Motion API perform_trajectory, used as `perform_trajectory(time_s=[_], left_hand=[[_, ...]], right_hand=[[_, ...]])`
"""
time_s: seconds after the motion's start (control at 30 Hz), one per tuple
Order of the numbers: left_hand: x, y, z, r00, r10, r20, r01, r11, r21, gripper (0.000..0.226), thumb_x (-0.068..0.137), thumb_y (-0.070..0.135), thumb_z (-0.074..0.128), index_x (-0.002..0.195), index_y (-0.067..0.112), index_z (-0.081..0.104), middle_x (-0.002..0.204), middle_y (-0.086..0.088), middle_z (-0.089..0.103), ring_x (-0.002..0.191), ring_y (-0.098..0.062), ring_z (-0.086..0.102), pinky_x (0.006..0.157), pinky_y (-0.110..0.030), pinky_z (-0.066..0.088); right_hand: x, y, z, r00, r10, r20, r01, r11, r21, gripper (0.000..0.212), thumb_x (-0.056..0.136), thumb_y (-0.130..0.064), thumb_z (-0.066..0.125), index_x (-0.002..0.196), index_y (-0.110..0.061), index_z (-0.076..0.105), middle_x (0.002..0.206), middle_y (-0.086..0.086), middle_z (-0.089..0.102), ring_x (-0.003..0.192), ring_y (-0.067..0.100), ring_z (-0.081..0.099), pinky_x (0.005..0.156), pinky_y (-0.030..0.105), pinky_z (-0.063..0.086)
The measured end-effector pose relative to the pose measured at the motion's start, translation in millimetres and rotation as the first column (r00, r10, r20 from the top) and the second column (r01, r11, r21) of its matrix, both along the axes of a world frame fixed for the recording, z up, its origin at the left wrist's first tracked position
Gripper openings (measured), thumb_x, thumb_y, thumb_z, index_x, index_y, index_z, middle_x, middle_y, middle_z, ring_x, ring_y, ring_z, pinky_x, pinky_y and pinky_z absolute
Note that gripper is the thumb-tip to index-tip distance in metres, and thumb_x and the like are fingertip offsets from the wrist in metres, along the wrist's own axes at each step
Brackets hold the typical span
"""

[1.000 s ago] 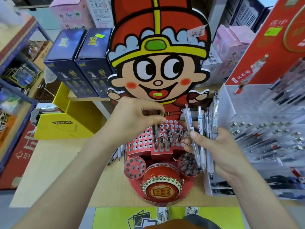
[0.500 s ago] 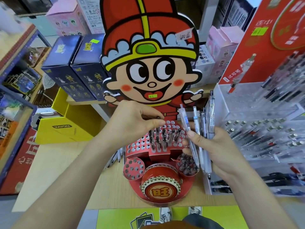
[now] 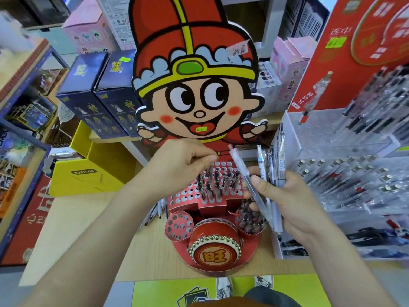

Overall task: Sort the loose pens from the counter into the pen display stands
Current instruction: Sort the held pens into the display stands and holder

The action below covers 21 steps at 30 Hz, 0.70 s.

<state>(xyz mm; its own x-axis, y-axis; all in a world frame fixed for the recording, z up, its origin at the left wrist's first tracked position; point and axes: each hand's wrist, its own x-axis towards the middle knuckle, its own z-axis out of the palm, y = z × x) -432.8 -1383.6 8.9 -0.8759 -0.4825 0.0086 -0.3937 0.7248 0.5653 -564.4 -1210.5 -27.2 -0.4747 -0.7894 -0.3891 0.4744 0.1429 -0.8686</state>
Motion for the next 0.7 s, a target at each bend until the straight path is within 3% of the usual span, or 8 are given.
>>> perform_trajectory(time_s=[0.13,0.33,0.5,0.6,0.7], left_hand=[[-3.8,4.1,-0.4,1.0,0.014,0.026,-0.01,0.992,-0.126,0.018,0.091,0.03,0.062,0.099,0.02,0.075,0.092,0.01,0.07,0.084,-0.003,0.061,0.078,-0.023,0.051],[-5.0,7.9,-10.2,0.985,0.167,0.037,-0.154,0.961,-0.227,0.023,0.086,0.043,0.065,0.073,0.026,0.074,0.067,0.013,0.065,0.066,-0.004,0.059,0.061,-0.03,0.053],[-4.8,8.5,-6.8,0.982,0.158,0.1,-0.127,0.956,-0.264,0.027,0.086,0.046,0.063,0.073,0.025,0.074,0.066,0.011,0.066,0.064,-0.007,0.059,0.06,-0.033,0.053],[-3.5,7.0,-8.3,0.983,0.137,0.125,-0.111,0.973,-0.2,0.024,0.088,0.046,0.062,0.079,0.028,0.075,0.072,0.015,0.067,0.069,-0.004,0.06,0.065,-0.031,0.054],[1.0,4.1,-10.8,0.977,0.133,0.169,-0.141,0.989,0.039,0.024,0.09,0.048,0.059,0.092,0.03,0.075,0.084,0.02,0.069,0.081,0.004,0.061,0.072,-0.02,0.052]], right_hand=[[3.0,-0.3,-2.2,1.0,-0.001,-0.014,0.001,1.0,0.002,0.026,0.074,-0.018,0.066,0.098,-0.008,0.069,0.074,0.006,0.072,0.064,0.015,0.068,0.051,0.024,0.054],[4.5,1.4,-6.8,1.0,-0.029,-0.003,0.029,0.999,0.014,0.027,0.072,-0.02,0.069,0.098,-0.01,0.071,0.075,0.007,0.071,0.066,0.016,0.067,0.055,0.026,0.055],[7.5,2.5,-6.0,0.997,-0.019,0.072,0.02,1.0,-0.01,0.022,0.074,-0.017,0.066,0.093,-0.006,0.071,0.075,0.01,0.071,0.063,0.016,0.066,0.051,0.023,0.053],[11.0,2.2,-3.5,0.986,0.004,0.167,0.006,0.998,-0.058,0.024,0.077,-0.013,0.063,0.097,-0.002,0.069,0.079,0.014,0.071,0.06,0.015,0.064,0.048,0.02,0.051],[13.7,2.2,-1.6,0.964,0.016,0.267,0.01,0.995,-0.095,0.02,0.076,-0.011,0.061,0.093,-0.005,0.071,0.077,0.015,0.07,0.055,0.015,0.061,0.043,0.018,0.047]])
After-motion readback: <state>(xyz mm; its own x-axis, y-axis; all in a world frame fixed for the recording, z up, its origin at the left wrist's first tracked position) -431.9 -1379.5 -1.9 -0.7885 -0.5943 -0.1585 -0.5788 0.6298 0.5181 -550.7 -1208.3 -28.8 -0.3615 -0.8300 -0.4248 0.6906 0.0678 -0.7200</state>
